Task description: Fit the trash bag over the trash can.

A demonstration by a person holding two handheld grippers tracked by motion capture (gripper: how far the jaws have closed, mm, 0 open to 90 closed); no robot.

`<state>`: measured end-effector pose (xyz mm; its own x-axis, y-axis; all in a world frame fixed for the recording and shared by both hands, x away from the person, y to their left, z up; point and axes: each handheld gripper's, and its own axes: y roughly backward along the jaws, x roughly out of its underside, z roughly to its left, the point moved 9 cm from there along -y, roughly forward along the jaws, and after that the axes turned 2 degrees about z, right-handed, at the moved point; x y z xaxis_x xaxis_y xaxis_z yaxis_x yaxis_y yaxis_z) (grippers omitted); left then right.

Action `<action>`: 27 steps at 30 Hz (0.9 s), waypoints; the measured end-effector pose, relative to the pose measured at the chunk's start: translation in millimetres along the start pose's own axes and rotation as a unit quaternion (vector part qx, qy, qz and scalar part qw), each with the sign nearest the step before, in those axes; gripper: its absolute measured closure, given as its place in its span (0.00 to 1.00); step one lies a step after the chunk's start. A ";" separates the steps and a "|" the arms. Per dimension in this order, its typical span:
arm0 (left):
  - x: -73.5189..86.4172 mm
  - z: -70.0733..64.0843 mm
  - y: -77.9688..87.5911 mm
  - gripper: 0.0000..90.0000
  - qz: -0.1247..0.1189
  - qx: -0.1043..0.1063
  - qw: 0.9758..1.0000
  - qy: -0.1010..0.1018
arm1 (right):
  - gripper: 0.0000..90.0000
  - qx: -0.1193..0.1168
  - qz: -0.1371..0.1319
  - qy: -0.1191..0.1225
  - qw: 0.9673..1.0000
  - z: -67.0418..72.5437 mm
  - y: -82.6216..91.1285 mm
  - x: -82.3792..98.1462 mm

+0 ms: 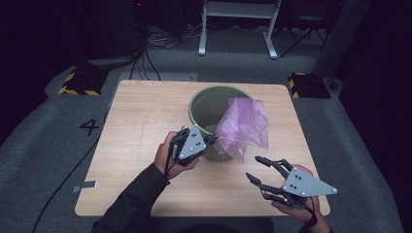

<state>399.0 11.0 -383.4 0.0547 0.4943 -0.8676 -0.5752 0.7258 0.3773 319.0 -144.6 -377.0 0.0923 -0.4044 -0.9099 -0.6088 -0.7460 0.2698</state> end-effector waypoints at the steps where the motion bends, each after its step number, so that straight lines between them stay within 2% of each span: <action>1: -0.4 -0.4 -0.4 1.00 0.000 0.002 1.000 0.000 | 0.51 0.000 -0.001 0.001 1.000 0.3 -3.4 -1.8; 4: -1.7 -1.5 -1.6 1.00 -0.001 0.003 1.000 -0.002 | 0.50 0.025 -0.004 0.012 1.000 -5.3 -18.9 -8.8; 9: -1.6 -0.3 -1.4 1.00 0.001 0.003 1.000 -0.003 | 0.53 0.029 -0.010 0.007 1.000 -13.0 -36.2 -15.5; 10: -1.3 -0.3 -1.5 1.00 0.000 0.004 1.000 -0.002 | 0.62 0.039 -0.006 0.007 0.999 -17.4 -41.4 -16.0; 11: -1.3 -0.2 -1.5 1.00 0.000 0.004 1.000 -0.002 | 0.62 0.039 -0.006 0.007 0.999 -17.4 -41.4 -16.0; 12: -1.2 -0.4 -1.4 1.00 -0.001 0.005 1.000 -0.002 | 0.66 0.038 -0.004 0.008 0.999 -18.2 -43.2 -15.8; 13: -1.1 -0.6 -1.2 1.00 -0.002 0.006 1.000 -0.003 | 0.77 0.043 -0.002 0.008 0.999 -22.0 -47.6 -15.2; 14: -1.0 -0.5 -0.9 1.00 -0.003 0.005 1.000 -0.003 | 0.77 0.043 -0.002 0.008 0.999 -22.0 -47.6 -15.2; 15: -0.7 0.3 -0.1 1.00 -0.004 0.005 1.000 -0.001 | 0.88 0.038 -0.002 0.008 0.999 -23.4 -49.8 -14.8; 16: -0.7 0.3 -0.1 1.00 -0.004 0.005 1.000 -0.001 | 0.88 0.038 -0.002 0.008 0.999 -23.4 -49.8 -14.8; 19: -0.6 4.4 1.9 1.00 -0.011 0.003 1.000 0.004 | 1.00 0.032 -0.003 0.002 0.999 -29.1 -51.5 -12.5; 25: 2.9 17.5 9.7 1.00 -0.017 -0.010 1.000 0.020 | 1.00 0.035 -0.008 -0.016 0.999 -41.7 -45.4 -9.7; 27: 4.6 22.6 13.3 1.00 -0.018 -0.017 0.999 0.024 | 1.00 0.046 -0.007 -0.031 0.998 -52.1 -40.3 -6.0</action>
<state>410.1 33.7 -375.1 0.0371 0.4450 -0.8948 -0.6004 0.7257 0.3360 384.0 -139.6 -366.0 0.0544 -0.3583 -0.9320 -0.6784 -0.6982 0.2288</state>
